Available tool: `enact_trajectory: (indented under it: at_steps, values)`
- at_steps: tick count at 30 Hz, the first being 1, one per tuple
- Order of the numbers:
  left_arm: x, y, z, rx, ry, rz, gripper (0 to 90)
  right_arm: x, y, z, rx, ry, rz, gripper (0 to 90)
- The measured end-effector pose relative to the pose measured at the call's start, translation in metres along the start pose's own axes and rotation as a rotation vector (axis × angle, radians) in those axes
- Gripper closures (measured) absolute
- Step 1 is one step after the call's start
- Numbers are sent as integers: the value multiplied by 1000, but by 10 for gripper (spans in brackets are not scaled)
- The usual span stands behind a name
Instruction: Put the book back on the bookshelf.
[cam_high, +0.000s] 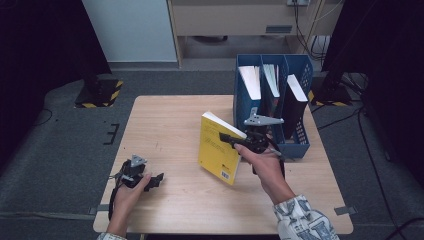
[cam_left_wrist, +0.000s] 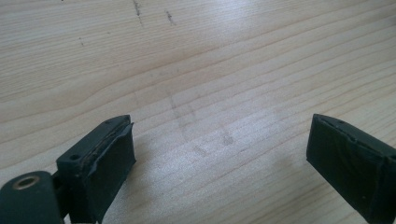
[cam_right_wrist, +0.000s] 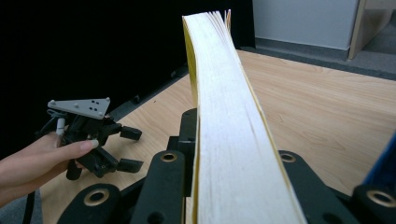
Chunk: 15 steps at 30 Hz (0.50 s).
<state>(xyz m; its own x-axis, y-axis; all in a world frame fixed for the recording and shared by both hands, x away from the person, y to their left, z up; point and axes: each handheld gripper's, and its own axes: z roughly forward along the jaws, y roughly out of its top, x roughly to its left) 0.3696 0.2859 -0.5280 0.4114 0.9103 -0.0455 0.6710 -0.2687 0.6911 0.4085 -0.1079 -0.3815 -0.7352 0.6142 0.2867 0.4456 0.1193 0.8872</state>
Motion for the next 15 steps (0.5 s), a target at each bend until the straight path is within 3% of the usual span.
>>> enact_trajectory:
  at_steps: [15]
  values:
    - [-1, -1, 1, 9, 0, 2, 71, -13, -13, -38, -23, -27, 34, 749]
